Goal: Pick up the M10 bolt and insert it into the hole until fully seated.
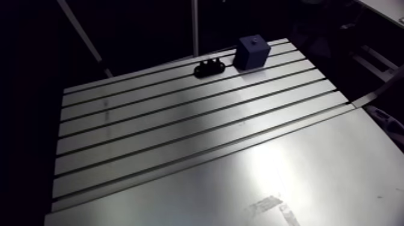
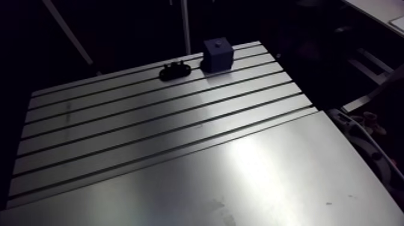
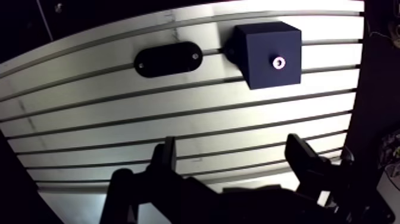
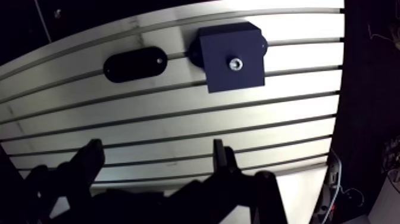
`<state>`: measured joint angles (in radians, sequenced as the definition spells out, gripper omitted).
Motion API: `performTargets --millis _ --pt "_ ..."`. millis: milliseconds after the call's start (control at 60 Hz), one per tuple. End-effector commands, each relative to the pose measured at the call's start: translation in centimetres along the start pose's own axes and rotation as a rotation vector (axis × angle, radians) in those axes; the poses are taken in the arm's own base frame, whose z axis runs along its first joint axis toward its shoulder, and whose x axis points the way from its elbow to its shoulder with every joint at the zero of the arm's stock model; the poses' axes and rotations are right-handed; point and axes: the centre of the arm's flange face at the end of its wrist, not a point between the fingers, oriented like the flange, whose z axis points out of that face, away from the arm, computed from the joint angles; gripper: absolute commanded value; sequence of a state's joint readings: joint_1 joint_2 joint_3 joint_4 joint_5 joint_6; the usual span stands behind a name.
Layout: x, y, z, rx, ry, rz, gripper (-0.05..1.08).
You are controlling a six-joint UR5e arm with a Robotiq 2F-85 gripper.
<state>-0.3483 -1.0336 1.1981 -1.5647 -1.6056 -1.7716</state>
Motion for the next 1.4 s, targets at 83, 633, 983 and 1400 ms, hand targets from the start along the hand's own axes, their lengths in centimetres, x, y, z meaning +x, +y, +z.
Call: performTargets --millis 83,633,983,1400 --pt "-16.0 -16.6 -8.4 0.058 0.135 -0.252 0.00" --pt "-19.2 -16.5 -11.7 -0.045 0.148 -0.227 0.01" --pt "-19.9 -16.8 -11.6 -0.069 0.150 -0.233 0.01" --pt "-19.9 -16.7 -10.5 -0.068 0.148 -0.222 0.01"
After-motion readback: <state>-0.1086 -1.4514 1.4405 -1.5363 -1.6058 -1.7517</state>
